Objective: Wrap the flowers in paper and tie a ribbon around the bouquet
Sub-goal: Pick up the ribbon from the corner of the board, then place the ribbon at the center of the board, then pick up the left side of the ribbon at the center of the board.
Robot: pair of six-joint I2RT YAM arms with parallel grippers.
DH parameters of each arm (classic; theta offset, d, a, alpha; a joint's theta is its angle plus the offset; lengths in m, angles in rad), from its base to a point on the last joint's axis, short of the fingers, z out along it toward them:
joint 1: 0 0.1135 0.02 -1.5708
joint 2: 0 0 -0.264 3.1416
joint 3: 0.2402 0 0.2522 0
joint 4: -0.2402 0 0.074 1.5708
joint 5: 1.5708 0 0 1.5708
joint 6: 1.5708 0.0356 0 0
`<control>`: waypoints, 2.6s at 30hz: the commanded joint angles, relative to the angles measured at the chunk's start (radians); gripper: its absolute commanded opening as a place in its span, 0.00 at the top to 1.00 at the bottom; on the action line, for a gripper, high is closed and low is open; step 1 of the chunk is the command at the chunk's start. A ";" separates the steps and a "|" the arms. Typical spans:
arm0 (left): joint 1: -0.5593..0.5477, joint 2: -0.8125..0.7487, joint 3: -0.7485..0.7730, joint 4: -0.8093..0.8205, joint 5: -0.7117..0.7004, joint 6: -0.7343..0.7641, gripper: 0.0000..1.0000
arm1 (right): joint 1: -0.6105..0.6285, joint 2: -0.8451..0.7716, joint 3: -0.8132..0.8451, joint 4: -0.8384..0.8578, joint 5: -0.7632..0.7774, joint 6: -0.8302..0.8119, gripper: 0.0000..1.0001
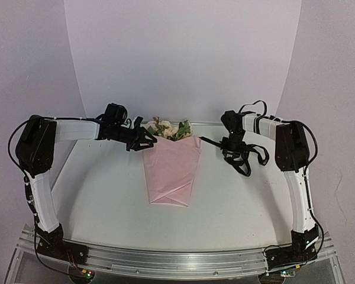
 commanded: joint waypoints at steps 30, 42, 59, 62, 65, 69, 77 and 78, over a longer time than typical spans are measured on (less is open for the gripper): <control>-0.339 -0.199 -0.326 0.161 -0.083 0.028 0.62 | 0.940 -0.863 -1.000 0.283 0.118 0.301 0.74; -0.362 -0.291 -0.428 0.199 -0.146 0.008 0.59 | 0.599 -1.040 -1.180 0.162 0.372 0.439 0.31; -0.704 0.429 0.608 -0.355 -0.667 0.220 0.57 | 0.329 -1.343 -1.328 0.185 0.419 0.435 0.31; -0.732 0.540 0.773 -0.446 -0.725 0.234 0.56 | 0.314 -1.403 -1.337 0.185 0.410 0.419 0.30; -0.744 0.620 0.879 -0.515 -0.763 0.239 0.57 | 0.306 -1.431 -1.338 0.184 0.400 0.405 0.30; -0.751 0.668 0.917 -0.524 -0.759 0.242 0.59 | 0.291 -1.422 -1.330 0.184 0.395 0.385 0.27; -0.753 0.503 0.744 -0.434 -0.867 0.228 0.97 | 0.209 -1.263 -1.220 0.230 0.303 0.310 0.25; -0.753 0.415 0.675 -0.394 -0.888 0.228 0.99 | 0.197 -1.242 -1.207 0.239 0.291 0.305 0.25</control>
